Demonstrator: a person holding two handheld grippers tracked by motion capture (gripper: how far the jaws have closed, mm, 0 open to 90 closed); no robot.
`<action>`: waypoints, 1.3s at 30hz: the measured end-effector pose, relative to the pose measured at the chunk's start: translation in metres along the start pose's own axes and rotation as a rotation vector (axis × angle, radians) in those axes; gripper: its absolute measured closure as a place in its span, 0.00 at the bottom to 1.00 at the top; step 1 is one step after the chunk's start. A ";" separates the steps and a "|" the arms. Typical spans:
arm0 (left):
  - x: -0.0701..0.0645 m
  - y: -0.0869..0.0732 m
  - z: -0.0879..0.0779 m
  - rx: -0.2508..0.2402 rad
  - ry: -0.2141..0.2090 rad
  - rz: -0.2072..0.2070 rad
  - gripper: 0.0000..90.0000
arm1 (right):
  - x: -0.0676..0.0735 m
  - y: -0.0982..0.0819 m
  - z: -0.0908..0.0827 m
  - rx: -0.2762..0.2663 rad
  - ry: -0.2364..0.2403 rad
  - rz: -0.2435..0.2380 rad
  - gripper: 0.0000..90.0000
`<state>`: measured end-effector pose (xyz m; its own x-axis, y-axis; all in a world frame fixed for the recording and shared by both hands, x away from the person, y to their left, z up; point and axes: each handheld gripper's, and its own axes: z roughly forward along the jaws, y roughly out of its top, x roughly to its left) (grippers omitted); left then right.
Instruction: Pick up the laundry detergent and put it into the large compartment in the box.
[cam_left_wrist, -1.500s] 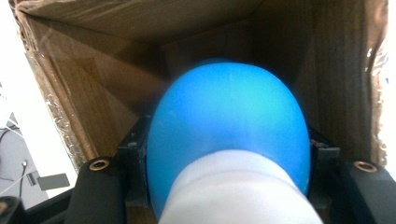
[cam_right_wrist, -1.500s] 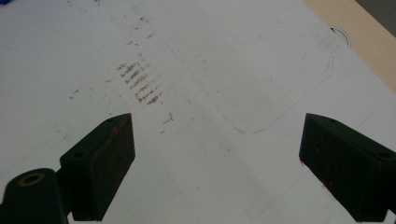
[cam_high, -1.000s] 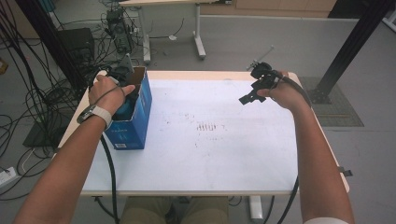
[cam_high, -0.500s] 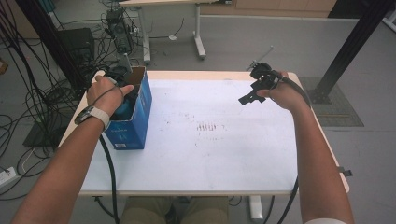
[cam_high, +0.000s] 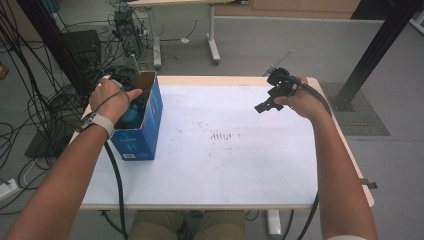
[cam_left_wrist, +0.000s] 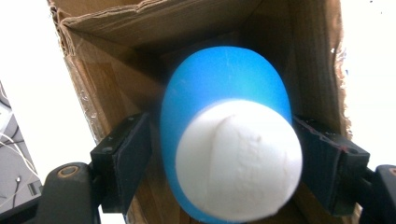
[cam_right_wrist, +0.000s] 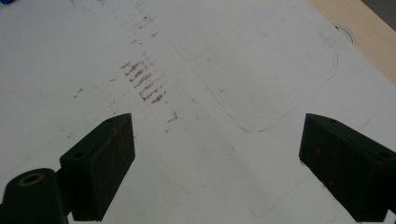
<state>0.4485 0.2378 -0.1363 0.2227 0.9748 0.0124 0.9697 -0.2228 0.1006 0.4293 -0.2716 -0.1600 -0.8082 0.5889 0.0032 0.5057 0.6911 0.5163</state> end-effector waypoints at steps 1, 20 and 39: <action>0.000 0.000 0.000 -0.001 0.001 0.001 0.26 | 0.000 0.000 0.000 0.001 0.001 0.000 0.12; 0.002 -0.004 -0.011 -0.014 -0.006 0.048 0.15 | 0.005 -0.001 -0.005 0.000 -0.008 0.003 0.12; -0.008 -0.014 -0.043 -0.058 0.011 0.105 0.07 | 0.014 -0.002 -0.014 0.002 -0.026 0.003 0.12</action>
<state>0.4285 0.2335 -0.0950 0.3212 0.9463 0.0367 0.9335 -0.3229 0.1559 0.4129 -0.2711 -0.1489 -0.7989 0.6013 -0.0175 0.5083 0.6903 0.5150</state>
